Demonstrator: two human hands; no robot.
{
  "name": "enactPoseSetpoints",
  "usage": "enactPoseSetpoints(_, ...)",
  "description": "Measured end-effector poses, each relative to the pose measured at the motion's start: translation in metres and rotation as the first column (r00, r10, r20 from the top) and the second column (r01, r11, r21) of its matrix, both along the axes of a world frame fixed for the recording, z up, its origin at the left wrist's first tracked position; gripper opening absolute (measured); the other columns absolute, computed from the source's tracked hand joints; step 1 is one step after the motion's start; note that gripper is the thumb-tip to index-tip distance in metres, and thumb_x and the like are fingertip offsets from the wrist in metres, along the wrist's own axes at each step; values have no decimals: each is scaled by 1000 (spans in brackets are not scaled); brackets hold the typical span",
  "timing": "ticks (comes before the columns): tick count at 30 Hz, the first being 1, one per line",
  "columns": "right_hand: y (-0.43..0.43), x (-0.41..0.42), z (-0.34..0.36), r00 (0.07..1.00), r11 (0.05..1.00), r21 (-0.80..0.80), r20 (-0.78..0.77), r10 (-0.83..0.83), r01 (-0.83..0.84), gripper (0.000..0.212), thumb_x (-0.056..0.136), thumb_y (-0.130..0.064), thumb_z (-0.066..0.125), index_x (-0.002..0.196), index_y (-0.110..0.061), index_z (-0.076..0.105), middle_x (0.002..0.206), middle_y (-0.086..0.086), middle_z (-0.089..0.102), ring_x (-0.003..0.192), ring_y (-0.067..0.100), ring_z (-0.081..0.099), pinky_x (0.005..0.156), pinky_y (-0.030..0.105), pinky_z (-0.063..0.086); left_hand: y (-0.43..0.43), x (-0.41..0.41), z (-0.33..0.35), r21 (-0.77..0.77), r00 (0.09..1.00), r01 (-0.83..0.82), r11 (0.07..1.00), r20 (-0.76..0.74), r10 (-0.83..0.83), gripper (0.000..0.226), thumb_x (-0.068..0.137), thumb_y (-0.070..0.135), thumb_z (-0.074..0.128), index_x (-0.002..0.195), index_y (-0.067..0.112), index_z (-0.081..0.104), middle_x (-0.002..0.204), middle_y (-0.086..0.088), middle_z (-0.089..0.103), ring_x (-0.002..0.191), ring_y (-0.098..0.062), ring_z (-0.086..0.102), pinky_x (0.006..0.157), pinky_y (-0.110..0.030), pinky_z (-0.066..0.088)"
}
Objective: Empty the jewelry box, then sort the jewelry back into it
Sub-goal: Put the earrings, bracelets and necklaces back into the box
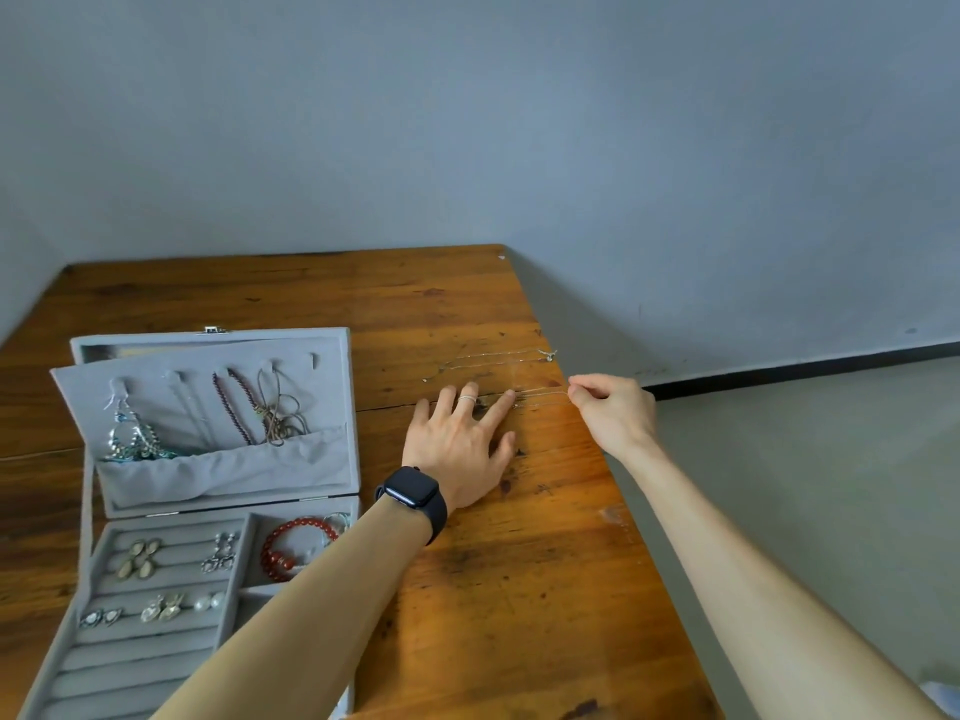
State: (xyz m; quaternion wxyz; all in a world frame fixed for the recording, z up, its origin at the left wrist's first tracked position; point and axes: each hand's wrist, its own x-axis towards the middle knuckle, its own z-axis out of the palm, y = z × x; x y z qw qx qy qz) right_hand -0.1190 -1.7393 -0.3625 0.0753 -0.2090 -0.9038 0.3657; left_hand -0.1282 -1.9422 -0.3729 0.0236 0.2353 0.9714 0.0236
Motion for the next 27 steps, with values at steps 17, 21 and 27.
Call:
enactPoseSetpoints(17, -121, 230, 25, 876, 851, 426, -222, 428, -308, 32, 96, -31, 53, 120, -20, 72, 125, -3, 68, 124, 17, 54, 102, 38, 49, -125, 177, 64, 151, 973, -112, 982, -183, 139, 41, 94, 41, 49, 131, 28, 60, 147, -4, 52, 141, -26, 39, 113, -44, 33)
enactPoseSetpoints(21, -161, 278, 17, 859, 861, 375, -245, 449, -343, 33, 95, -30, 54, 119, -19, 72, 123, -3, 69, 122, 17, 56, 100, 35, 48, -176, 239, 56, 194, 958, -190, 962, -178, 225, 40, 94, 39, 53, 132, 30, 59, 142, -2, 56, 135, -26, 47, 108, -43, 38)
enactPoseSetpoints(27, -196, 309, -4, 838, 854, 304, -228, 495, -422, 29, 94, -27, 59, 118, -20, 72, 118, -6, 69, 111, 14, 56, 95, 28, 46, -217, 297, 27, 281, 935, -264, 923, -161, 317, 34, 92, 36, 60, 126, 28, 65, 130, 3, 64, 123, -21, 56, 100, -40, 47)
